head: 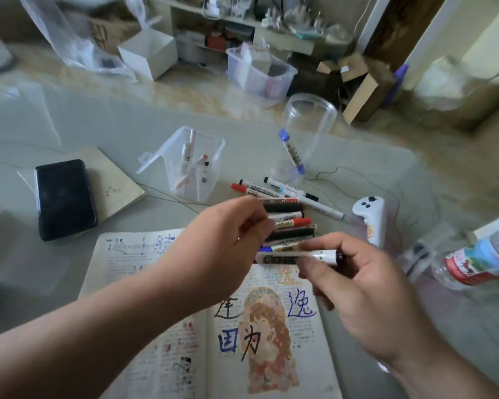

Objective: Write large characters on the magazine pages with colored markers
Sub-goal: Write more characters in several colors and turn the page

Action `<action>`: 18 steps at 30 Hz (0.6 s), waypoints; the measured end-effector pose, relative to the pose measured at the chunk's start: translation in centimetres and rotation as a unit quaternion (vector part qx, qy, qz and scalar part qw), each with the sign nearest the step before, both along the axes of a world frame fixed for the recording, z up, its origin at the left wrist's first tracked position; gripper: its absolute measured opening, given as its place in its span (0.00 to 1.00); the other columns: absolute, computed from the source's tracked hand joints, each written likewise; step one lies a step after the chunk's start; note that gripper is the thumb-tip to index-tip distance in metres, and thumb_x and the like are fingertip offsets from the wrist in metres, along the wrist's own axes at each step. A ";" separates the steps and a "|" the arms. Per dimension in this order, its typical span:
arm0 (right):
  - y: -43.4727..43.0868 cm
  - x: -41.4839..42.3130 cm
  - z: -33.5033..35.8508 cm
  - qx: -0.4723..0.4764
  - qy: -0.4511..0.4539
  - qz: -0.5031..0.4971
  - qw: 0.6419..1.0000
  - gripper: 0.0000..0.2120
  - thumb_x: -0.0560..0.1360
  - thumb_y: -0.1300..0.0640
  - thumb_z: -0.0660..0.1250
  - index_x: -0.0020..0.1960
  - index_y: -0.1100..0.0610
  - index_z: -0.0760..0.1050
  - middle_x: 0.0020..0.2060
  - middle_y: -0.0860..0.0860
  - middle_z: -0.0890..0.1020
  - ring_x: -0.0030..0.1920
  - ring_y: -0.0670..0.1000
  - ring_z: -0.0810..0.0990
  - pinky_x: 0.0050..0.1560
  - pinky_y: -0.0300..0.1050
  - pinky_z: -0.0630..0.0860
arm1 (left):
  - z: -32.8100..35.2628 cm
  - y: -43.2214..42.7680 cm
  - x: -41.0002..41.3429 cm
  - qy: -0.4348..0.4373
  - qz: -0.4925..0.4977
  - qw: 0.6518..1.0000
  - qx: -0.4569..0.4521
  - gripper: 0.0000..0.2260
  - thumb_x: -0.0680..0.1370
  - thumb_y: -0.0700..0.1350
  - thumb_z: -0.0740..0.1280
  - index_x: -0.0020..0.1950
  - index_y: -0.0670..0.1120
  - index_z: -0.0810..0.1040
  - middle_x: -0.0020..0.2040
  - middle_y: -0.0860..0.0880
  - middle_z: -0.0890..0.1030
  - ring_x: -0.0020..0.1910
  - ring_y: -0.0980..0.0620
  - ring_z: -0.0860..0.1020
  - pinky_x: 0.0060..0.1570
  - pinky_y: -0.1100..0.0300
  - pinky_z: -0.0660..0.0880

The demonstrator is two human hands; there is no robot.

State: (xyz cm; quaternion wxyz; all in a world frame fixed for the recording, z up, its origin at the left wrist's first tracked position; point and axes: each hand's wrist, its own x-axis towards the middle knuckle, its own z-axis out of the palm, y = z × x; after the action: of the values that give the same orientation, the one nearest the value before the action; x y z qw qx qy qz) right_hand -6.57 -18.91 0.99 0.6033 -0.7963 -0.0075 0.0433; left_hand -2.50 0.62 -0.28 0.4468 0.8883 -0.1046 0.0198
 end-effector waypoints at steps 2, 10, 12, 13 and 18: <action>0.3 0.6 1.2 -0.022 -0.038 -0.007 0.999 0.05 0.73 0.53 0.74 0.46 0.43 0.84 0.29 0.57 0.80 0.30 0.54 0.72 0.32 0.48 0.68 | 0.7 0.1 0.7 -0.026 0.017 0.998 -0.048 0.07 0.81 0.49 0.65 0.43 0.54 0.76 0.39 0.56 0.80 0.37 0.54 0.77 0.36 0.60 0.72; -0.2 8.2 4.7 -0.138 -0.190 -0.145 0.961 0.04 0.73 0.52 0.74 0.48 0.48 0.83 0.37 0.47 0.87 0.39 0.48 0.86 0.42 0.54 0.83 | 2.1 1.2 1.9 -0.037 0.040 0.993 -0.102 0.05 0.79 0.48 0.69 0.44 0.56 0.81 0.40 0.62 0.82 0.39 0.59 0.80 0.39 0.67 0.75; -0.3 11.8 5.7 -0.141 -0.217 -0.180 0.949 0.02 0.74 0.54 0.73 0.46 0.48 0.81 0.37 0.48 0.86 0.40 0.49 0.86 0.44 0.56 0.84 | 2.0 1.2 1.9 -0.038 0.038 0.994 -0.097 0.04 0.78 0.48 0.70 0.44 0.56 0.82 0.39 0.61 0.82 0.38 0.59 0.80 0.38 0.67 0.74; -0.3 13.7 6.3 -0.153 -0.227 -0.193 0.942 0.03 0.75 0.55 0.73 0.46 0.48 0.81 0.37 0.49 0.86 0.41 0.50 0.86 0.45 0.55 0.84 | 1.9 1.3 1.9 -0.041 0.037 0.994 -0.092 0.04 0.78 0.48 0.70 0.43 0.56 0.82 0.38 0.61 0.82 0.38 0.59 0.79 0.37 0.68 0.73; 0.0 21.1 7.4 -0.198 -0.175 -0.203 0.943 0.15 0.72 0.52 0.71 0.58 0.51 0.81 0.46 0.50 0.86 0.48 0.52 0.85 0.51 0.55 0.84 | 1.8 1.3 1.9 -0.040 0.018 0.996 -0.082 0.05 0.77 0.47 0.71 0.42 0.56 0.82 0.38 0.60 0.82 0.37 0.58 0.79 0.37 0.66 0.74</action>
State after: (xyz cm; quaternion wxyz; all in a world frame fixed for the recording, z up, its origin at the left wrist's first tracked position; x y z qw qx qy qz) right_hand 14.50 -18.94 8.40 0.4187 -0.8792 0.0578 -0.2199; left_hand -0.61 1.94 1.52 0.5132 0.8488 -0.1042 0.0725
